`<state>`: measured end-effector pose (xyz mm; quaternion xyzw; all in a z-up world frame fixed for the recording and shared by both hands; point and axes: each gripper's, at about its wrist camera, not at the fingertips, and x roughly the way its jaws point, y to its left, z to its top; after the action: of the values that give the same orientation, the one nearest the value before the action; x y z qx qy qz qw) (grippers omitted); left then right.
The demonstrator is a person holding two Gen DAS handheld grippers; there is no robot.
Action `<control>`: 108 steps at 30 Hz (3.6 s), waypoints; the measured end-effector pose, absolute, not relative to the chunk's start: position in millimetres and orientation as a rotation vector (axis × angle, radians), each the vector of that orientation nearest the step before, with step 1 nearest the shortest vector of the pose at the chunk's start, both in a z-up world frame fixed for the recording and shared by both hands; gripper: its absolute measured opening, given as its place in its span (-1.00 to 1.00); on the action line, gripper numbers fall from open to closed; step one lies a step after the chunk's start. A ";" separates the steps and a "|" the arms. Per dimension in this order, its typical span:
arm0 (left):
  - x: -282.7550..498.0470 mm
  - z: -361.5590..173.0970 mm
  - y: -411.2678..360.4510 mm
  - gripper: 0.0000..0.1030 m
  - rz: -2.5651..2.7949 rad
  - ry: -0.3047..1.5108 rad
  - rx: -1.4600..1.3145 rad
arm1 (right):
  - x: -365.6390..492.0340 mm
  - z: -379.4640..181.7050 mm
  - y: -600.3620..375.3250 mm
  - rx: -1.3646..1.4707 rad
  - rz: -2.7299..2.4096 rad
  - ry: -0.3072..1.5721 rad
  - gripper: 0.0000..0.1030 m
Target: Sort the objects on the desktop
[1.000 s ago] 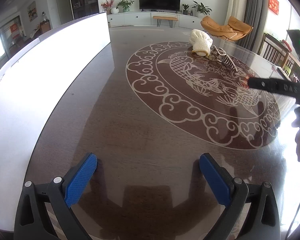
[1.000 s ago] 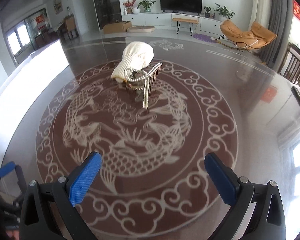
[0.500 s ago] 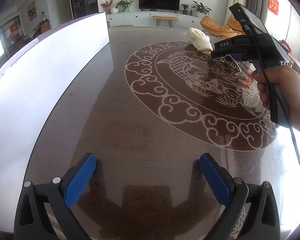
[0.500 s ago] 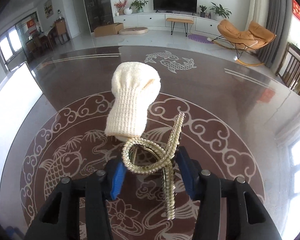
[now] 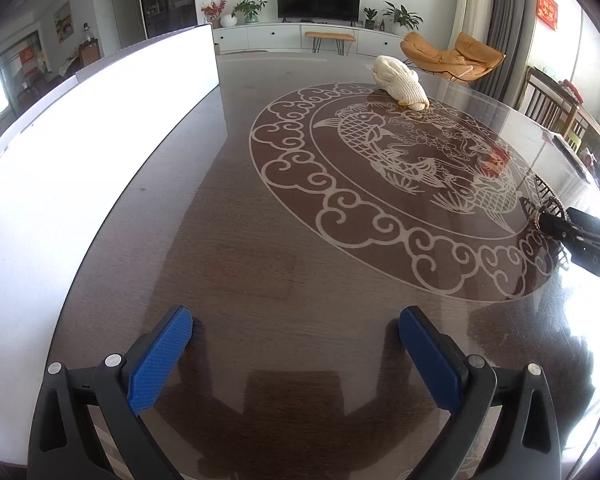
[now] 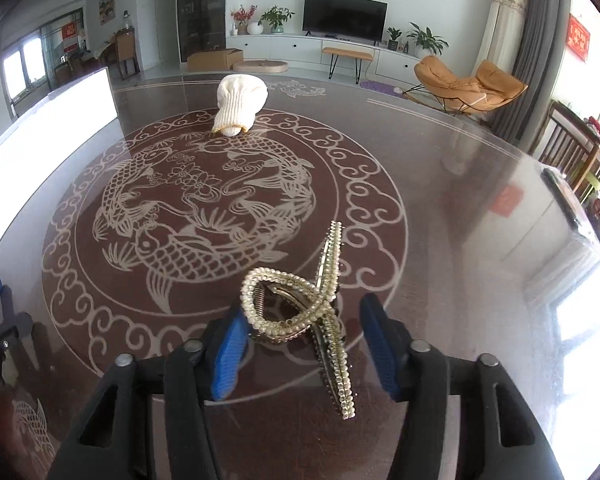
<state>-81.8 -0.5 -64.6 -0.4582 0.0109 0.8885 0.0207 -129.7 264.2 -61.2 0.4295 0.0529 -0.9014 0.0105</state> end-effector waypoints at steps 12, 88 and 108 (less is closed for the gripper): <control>-81.2 -64.5 0.6 1.00 2.755 0.034 -1.420 | -133.1 -73.0 279.6 1.421 -2.764 0.042 1.00; -180.7 -50.9 34.8 -0.39 2.685 0.106 -1.308 | -132.1 -72.4 279.5 1.423 -2.766 0.045 1.00; -88.9 -57.6 18.8 0.85 2.704 0.091 -1.377 | -132.0 -72.4 279.6 1.423 -2.766 0.045 1.00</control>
<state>-88.9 18.8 -57.6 -0.4529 0.0300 0.8895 0.0531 -132.0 279.6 -72.4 0.4572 0.0146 -0.8891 0.0153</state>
